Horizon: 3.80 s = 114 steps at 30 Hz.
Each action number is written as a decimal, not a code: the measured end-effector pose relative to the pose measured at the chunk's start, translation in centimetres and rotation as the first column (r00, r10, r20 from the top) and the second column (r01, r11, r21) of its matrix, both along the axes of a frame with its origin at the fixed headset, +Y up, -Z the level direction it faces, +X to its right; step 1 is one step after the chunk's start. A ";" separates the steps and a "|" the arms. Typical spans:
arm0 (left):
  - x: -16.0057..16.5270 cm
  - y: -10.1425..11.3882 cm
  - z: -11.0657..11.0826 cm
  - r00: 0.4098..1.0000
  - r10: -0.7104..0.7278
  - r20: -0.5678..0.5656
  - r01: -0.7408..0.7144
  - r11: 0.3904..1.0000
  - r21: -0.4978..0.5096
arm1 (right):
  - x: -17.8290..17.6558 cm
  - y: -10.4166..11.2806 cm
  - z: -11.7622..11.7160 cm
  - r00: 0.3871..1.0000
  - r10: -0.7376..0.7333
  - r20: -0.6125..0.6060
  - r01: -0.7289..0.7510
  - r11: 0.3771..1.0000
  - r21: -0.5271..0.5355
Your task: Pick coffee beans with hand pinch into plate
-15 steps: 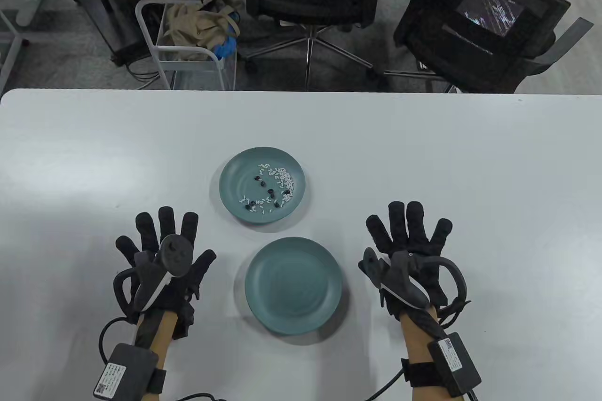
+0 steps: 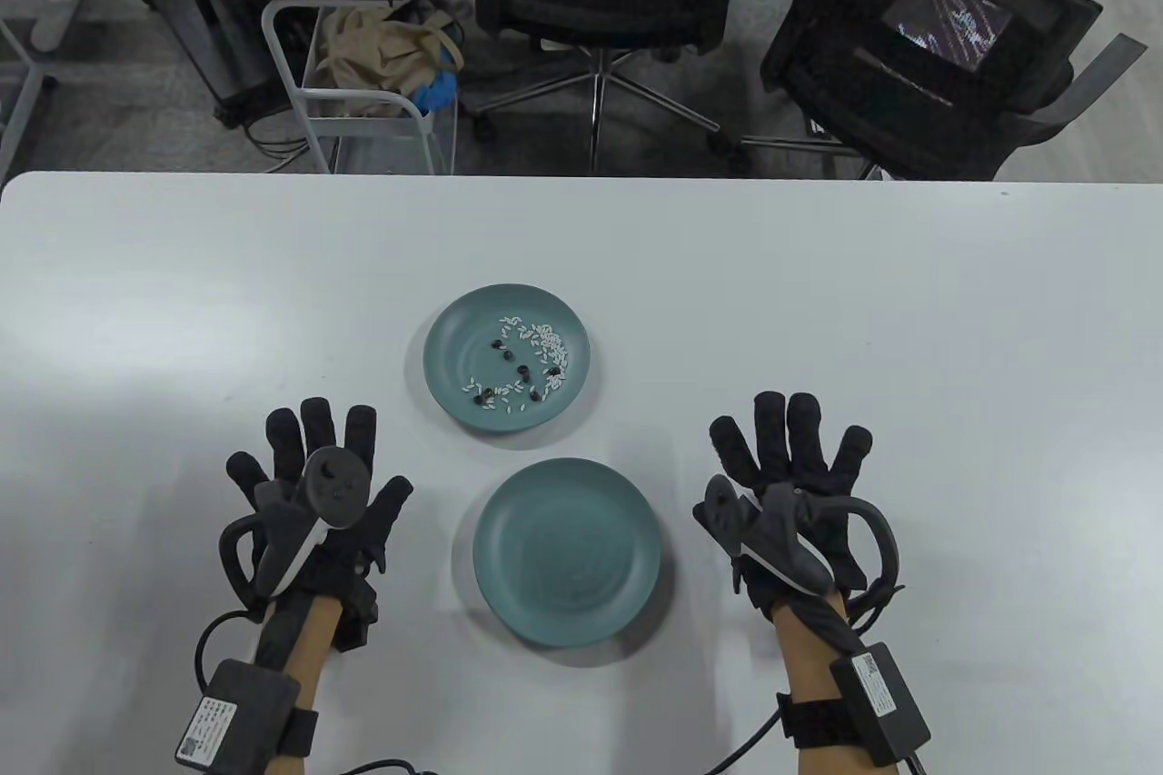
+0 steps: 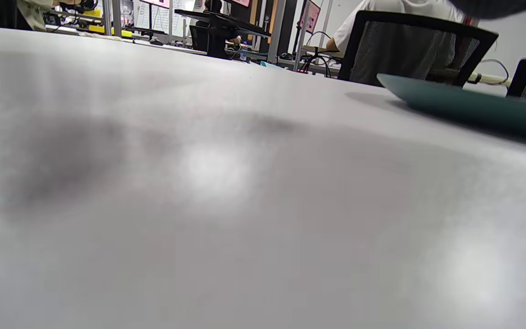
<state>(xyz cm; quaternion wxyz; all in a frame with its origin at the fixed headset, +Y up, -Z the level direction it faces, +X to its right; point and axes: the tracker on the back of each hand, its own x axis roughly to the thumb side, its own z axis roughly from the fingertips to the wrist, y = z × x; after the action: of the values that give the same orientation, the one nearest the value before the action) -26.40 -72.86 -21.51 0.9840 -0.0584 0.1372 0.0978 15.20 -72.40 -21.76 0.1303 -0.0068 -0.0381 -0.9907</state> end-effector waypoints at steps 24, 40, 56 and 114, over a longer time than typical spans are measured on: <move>2.6 2.9 -11.3 0.915 0.152 -0.374 -0.240 0.950 -0.202 | -1.5 0.0 -0.6 0.996 -0.082 -0.018 0.081 0.993 -0.081; 3.7 -1.7 -11.1 0.852 0.225 -0.473 -0.357 0.910 -0.211 | -1.6 -0.1 -0.6 0.995 -0.093 -0.020 0.091 0.991 -0.098; 0.8 -6.0 -8.2 0.259 0.866 -0.428 -0.963 0.266 -0.045 | -1.3 -0.3 -0.8 0.992 -0.128 -0.004 0.126 0.984 -0.129; -2.5 -2.4 3.7 -0.228 0.973 -0.023 -0.973 -0.227 0.048 | -8.8 12.8 4.1 0.738 -0.408 -0.537 0.641 0.673 0.370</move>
<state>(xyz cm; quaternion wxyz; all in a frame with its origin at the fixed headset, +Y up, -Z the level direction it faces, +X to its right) -28.87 -75.25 -17.86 0.5314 -0.1352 0.0645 0.8338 6.41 -59.58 -17.71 -0.1660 -0.1889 0.2700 -0.9294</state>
